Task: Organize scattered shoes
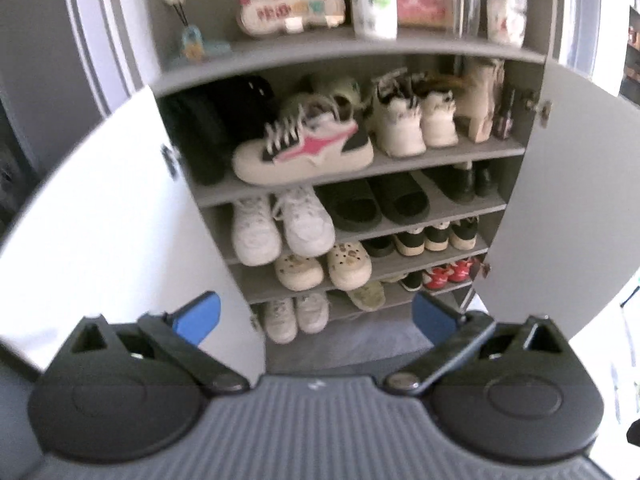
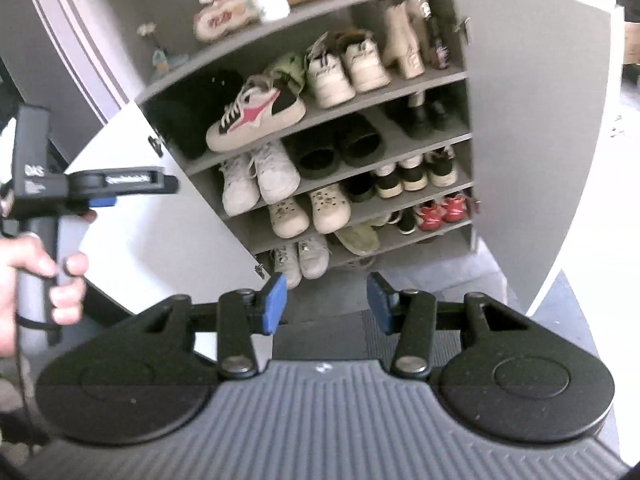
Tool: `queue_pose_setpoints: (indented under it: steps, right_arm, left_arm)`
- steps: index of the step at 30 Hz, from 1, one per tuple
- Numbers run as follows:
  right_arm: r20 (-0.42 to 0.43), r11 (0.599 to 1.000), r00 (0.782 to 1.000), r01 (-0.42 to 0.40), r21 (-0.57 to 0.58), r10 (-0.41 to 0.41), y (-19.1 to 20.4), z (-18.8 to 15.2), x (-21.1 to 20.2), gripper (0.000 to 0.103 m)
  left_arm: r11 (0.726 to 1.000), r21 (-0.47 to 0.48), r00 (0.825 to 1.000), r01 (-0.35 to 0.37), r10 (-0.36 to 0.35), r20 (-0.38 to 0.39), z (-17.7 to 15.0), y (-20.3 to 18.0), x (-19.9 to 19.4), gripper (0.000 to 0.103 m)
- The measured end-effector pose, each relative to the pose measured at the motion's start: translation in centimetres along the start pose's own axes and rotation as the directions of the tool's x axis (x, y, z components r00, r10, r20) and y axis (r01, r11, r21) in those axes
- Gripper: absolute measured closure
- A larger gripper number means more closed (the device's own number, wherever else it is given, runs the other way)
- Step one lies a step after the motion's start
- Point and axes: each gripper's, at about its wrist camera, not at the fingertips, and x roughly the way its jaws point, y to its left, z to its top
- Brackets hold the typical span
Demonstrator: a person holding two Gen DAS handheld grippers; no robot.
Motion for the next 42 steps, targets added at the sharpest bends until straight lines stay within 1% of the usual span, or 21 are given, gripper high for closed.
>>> queue_pose_setpoints:
  steps: [1, 3, 5, 8, 11, 14, 16, 19, 21, 22, 24, 26, 27, 28, 29, 31, 33, 39, 40, 41, 42]
  right_arm:
    - [0.011, 1.000, 1.000, -0.004, -0.019, 0.004, 0.5, 0.4, -1.9, 0.054]
    - [0.029, 0.999, 1.000, -0.010, -0.032, 0.011, 1.1, 0.6, -4.2, 0.054]
    - [0.046, 1.000, 0.999, -0.011, -0.022, 0.012, 1.5, 0.7, -6.3, 0.054]
    - [0.069, 1.000, 0.998, 0.000, -0.007, 0.000, 1.8, 0.5, -8.1, 0.054]
    - [0.086, 0.999, 0.995, 0.047, 0.027, -0.049, 1.7, 0.4, -8.7, 0.054]
    - [0.098, 0.987, 0.990, 0.092, 0.132, -0.105, 0.9, 0.9, -8.5, 0.053]
    - [0.096, 0.980, 0.985, 0.126, 0.152, -0.142, 0.5, 1.8, -8.0, 0.053]
    - [0.105, 0.969, 0.974, 0.184, 0.162, -0.203, 0.5, 3.1, -7.9, 0.053]
    - [0.118, 0.957, 0.961, 0.229, 0.178, -0.252, 0.7, 4.4, -8.1, 0.052]
    - [0.125, 0.956, 0.957, 0.236, 0.176, -0.260, 0.8, 4.8, -8.2, 0.052]
    - [0.145, 0.953, 0.949, 0.257, 0.158, -0.280, 1.0, 5.9, -8.1, 0.047]
    - [0.153, 0.947, 0.940, 0.281, 0.153, -0.304, 0.7, 6.7, -7.8, 0.045]
    - [0.146, 0.943, 0.939, 0.286, 0.171, -0.312, 0.3, 7.3, -7.5, 0.042]
    - [0.140, 0.938, 0.937, 0.292, 0.186, -0.319, -0.1, 7.8, -7.3, 0.035]
    - [0.144, 0.934, 0.932, 0.303, 0.189, -0.331, -0.3, 8.2, -7.3, 0.019]
    - [0.181, 0.917, 0.905, 0.353, 0.185, -0.384, -1.3, 9.8, -7.2, 0.009]
    - [0.205, 0.906, 0.885, 0.389, 0.167, -0.418, -2.9, 11.7, -7.0, 0.009]
    - [0.234, 0.910, 0.880, 0.400, 0.106, -0.414, -10.3, 18.3, -5.5, 0.009]
    - [0.237, 0.913, 0.881, 0.400, 0.086, -0.408, -12.0, 19.7, -5.1, 0.009]
    - [0.236, 0.922, 0.893, 0.387, 0.031, -0.383, -15.0, 21.9, -4.2, 0.009]
    - [0.230, 0.930, 0.906, 0.366, -0.002, -0.356, -17.1, 23.2, -3.5, 0.009]
  left_arm:
    - [1.000, 0.005, 1.000, -0.010, 0.010, 0.014, 0.7, 0.1, -1.8, 0.000]
    - [0.999, 0.010, 0.999, -0.030, 0.030, 0.039, 1.8, 0.1, -5.1, 0.000]
    - [1.000, 0.006, 0.999, -0.024, 0.024, 0.043, 2.8, -0.1, -7.5, 0.000]
    - [1.000, 0.019, 0.998, -0.024, 0.023, 0.062, 3.3, -0.7, -10.0, 0.000]
    - [0.999, 0.036, 0.998, -0.006, 0.004, 0.061, 3.4, -1.4, -10.7, 0.000]
    - [0.997, 0.064, 0.999, 0.043, -0.045, 0.022, 3.9, -2.4, -9.2, 0.000]
    - [0.993, 0.085, 0.996, 0.086, -0.087, 0.014, 4.7, -3.1, -8.0, 0.000]
    - [0.982, 0.111, 0.988, 0.153, -0.155, 0.012, 6.5, -4.2, -6.3, 0.000]
    - [0.975, 0.120, 0.981, 0.188, -0.191, 0.018, 7.9, -4.8, -5.2, 0.000]
    - [0.973, 0.123, 0.979, 0.197, -0.201, 0.025, 8.2, -5.0, -4.9, 0.000]
    - [0.969, 0.128, 0.974, 0.213, -0.221, 0.053, 9.6, -5.5, -4.0, 0.000]
    - [0.966, 0.133, 0.971, 0.222, -0.232, 0.065, 10.7, -6.0, -3.0, 0.000]
    - [0.965, 0.135, 0.970, 0.223, -0.233, 0.066, 11.1, -6.2, -2.5, 0.000]
    - [0.966, 0.138, 0.971, 0.219, -0.230, 0.066, 11.6, -6.4, -2.1, 0.000]
    - [0.967, 0.138, 0.972, 0.213, -0.223, 0.067, 12.0, -6.6, -1.8, 0.000]
    - [0.971, 0.135, 0.976, 0.197, -0.208, 0.069, 13.0, -7.0, -1.3, 0.000]
    - [0.977, 0.122, 0.981, 0.175, -0.183, 0.065, 14.0, -7.3, -0.8, 0.000]
    - [0.990, 0.090, 0.993, 0.111, -0.114, 0.035, 17.4, -9.6, 2.3, 0.000]
    - [0.992, 0.086, 0.995, 0.096, -0.099, 0.032, 18.1, -10.5, 3.0, 0.000]
    - [0.994, 0.079, 0.996, 0.078, -0.081, 0.032, 18.7, -11.4, 3.5, 0.000]
    - [0.996, 0.071, 0.998, 0.057, -0.059, 0.031, 19.3, -12.3, 3.9, 0.000]
